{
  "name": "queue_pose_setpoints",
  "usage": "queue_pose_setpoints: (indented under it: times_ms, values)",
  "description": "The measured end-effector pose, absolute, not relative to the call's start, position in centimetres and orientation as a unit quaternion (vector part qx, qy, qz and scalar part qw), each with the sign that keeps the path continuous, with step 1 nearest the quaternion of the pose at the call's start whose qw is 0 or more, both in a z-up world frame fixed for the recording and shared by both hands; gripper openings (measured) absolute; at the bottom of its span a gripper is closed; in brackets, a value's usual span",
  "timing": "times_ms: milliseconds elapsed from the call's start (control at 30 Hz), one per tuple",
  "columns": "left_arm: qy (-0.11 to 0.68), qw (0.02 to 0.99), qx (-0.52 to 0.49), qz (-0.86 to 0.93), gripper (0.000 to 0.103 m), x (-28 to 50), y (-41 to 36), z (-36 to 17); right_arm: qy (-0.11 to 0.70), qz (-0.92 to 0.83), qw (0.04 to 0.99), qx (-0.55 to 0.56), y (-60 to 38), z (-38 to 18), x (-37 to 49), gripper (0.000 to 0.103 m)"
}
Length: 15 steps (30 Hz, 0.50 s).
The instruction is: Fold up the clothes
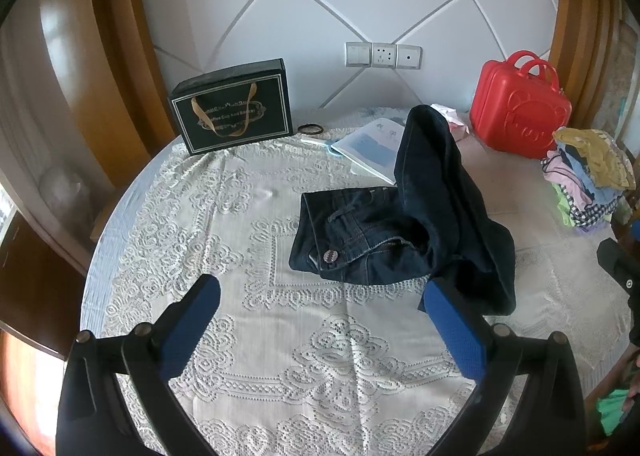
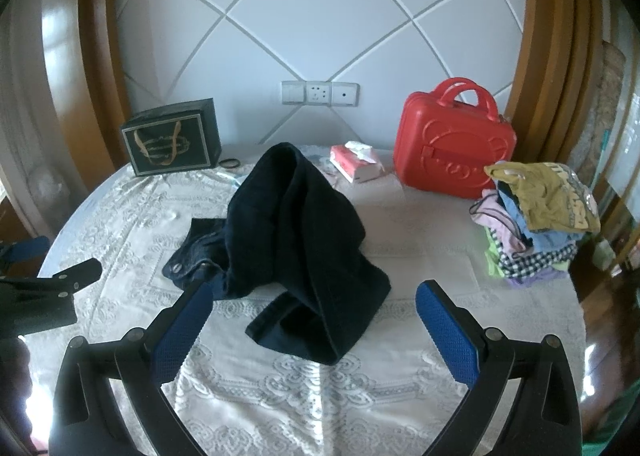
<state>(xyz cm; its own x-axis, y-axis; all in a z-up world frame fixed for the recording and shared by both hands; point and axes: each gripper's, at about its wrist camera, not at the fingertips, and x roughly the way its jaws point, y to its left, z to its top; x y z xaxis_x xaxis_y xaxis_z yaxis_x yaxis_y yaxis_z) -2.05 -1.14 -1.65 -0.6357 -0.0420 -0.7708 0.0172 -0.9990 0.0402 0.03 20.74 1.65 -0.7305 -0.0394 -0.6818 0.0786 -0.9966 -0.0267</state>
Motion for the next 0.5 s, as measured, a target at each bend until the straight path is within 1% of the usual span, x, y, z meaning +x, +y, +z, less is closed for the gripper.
queue_pose_setpoints:
  times_ms: [500]
  values:
    - [-0.014, 0.01, 0.442, -0.897, 0.103, -2.92, -1.19, -2.66, 0.026, -0.925, 0.028, 0.377, 20.91, 1.04, -0.89, 0.103]
